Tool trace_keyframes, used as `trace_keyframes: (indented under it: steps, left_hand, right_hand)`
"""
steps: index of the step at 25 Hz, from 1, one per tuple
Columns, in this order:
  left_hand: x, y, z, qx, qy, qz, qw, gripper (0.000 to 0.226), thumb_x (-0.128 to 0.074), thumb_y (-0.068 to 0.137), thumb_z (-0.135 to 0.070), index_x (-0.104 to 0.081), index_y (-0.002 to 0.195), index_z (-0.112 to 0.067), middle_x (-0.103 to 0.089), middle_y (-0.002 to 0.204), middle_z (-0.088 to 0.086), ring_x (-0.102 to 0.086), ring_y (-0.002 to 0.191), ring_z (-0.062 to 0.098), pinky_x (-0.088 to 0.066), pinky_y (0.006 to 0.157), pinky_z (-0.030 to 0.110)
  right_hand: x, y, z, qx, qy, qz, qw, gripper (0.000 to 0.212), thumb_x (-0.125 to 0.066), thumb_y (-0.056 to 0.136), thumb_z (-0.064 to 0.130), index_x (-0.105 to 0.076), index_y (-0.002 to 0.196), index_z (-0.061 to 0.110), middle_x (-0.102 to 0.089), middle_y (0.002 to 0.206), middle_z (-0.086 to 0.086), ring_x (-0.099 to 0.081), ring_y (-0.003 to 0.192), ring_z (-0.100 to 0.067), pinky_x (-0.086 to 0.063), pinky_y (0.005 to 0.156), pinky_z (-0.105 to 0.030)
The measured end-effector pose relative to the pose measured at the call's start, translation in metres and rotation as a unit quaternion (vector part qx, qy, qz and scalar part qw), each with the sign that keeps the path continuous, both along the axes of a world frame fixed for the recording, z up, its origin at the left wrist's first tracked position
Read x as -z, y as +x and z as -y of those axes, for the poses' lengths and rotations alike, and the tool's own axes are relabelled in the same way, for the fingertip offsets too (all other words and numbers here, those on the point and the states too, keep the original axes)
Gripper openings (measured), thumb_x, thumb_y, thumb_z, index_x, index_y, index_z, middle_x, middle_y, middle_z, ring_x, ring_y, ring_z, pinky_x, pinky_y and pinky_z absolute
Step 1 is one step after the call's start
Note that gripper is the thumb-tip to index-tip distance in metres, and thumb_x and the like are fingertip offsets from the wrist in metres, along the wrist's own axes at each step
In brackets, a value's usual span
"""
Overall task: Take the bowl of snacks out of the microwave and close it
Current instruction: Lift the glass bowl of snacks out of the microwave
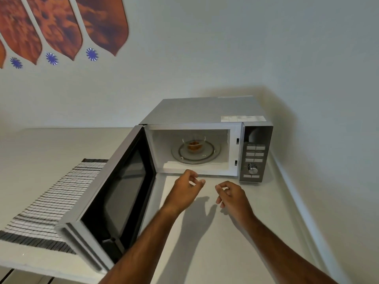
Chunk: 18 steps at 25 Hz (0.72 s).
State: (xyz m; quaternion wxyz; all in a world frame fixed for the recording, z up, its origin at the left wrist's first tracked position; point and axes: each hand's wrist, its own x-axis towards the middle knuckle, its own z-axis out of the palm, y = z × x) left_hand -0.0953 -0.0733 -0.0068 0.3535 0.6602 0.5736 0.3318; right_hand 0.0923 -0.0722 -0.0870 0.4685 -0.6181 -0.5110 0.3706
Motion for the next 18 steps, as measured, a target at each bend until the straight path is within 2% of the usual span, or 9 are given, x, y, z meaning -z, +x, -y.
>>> trace_keyframes:
  steps: [2, 5, 7, 10, 13, 15, 18]
  left_hand:
    - [0.015, -0.005, -0.017, -0.034, -0.025, 0.05, 0.998, 0.028, -0.065, 0.099, -0.044, -0.058, 0.12, -0.026, -0.065, 0.118, -0.005, -0.066, 0.104, 0.014, -0.055, 0.08, 0.029]
    - [0.033, -0.004, -0.054, -0.072, -0.046, 0.114, 0.99, 0.025, -0.066, 0.099, -0.041, -0.058, 0.118, -0.026, -0.066, 0.115, -0.001, -0.067, 0.109, 0.023, -0.059, 0.095, 0.043]
    - [0.036, 0.0, -0.08, -0.085, -0.054, 0.146, 0.984, 0.025, -0.066, 0.1, -0.039, -0.057, 0.12, -0.026, -0.067, 0.115, 0.002, -0.068, 0.108, 0.023, -0.059, 0.097, 0.047]
    - [0.032, 0.007, -0.115, -0.112, -0.06, 0.199, 0.972, 0.029, -0.066, 0.1, -0.031, -0.056, 0.125, -0.022, -0.07, 0.115, 0.01, -0.07, 0.1, 0.024, -0.06, 0.081, 0.037]
    - [0.031, 0.008, -0.138, -0.138, -0.052, 0.211, 0.966, 0.027, -0.062, 0.102, -0.023, -0.054, 0.126, -0.017, -0.072, 0.109, 0.016, -0.068, 0.085, 0.02, -0.051, 0.066, 0.03]
    - [0.036, 0.008, -0.155, -0.143, -0.054, 0.216, 0.964, 0.024, -0.061, 0.102, -0.021, -0.053, 0.125, -0.017, -0.072, 0.107, 0.017, -0.066, 0.078, 0.018, -0.049, 0.064, 0.029]
    - [0.041, 0.007, -0.17, -0.142, -0.056, 0.213, 0.965, 0.024, -0.06, 0.102, -0.022, -0.053, 0.124, -0.018, -0.072, 0.106, 0.016, -0.07, 0.084, 0.021, -0.051, 0.068, 0.031]
  right_hand:
    - [0.001, -0.004, -0.005, -0.007, -0.003, -0.035, 0.999, 0.015, -0.066, 0.1, 0.038, -0.072, 0.098, 0.024, -0.079, 0.071, -0.009, -0.065, 0.052, -0.022, -0.052, 0.049, -0.033]
    - [0.003, -0.007, -0.028, -0.013, -0.023, -0.064, 0.998, 0.016, -0.065, 0.101, 0.04, -0.07, 0.104, 0.026, -0.079, 0.073, -0.01, -0.067, 0.054, -0.025, -0.055, 0.051, -0.035]
    - [0.001, -0.009, -0.046, -0.015, -0.033, -0.073, 0.997, 0.02, -0.062, 0.102, 0.043, -0.068, 0.108, 0.025, -0.078, 0.075, -0.011, -0.068, 0.056, -0.024, -0.057, 0.054, -0.038]
    - [-0.011, -0.019, -0.075, -0.021, -0.039, -0.078, 0.996, 0.022, -0.059, 0.104, 0.043, -0.065, 0.113, 0.024, -0.079, 0.081, -0.015, -0.07, 0.06, -0.029, -0.057, 0.056, -0.04]
    - [-0.026, -0.028, -0.102, 0.002, -0.032, -0.039, 0.999, 0.017, -0.059, 0.104, 0.041, -0.064, 0.114, 0.029, -0.08, 0.081, -0.012, -0.078, 0.068, -0.035, -0.06, 0.05, -0.037]
    - [-0.03, -0.033, -0.13, 0.011, -0.018, -0.021, 1.0, 0.017, -0.058, 0.105, 0.038, -0.064, 0.117, 0.028, -0.08, 0.081, -0.008, -0.078, 0.066, -0.03, -0.059, 0.049, -0.034]
    - [-0.036, -0.037, -0.164, 0.026, 0.007, -0.031, 0.999, 0.022, -0.058, 0.106, 0.029, -0.062, 0.124, 0.019, -0.078, 0.08, -0.009, -0.072, 0.056, -0.019, -0.056, 0.051, -0.031]
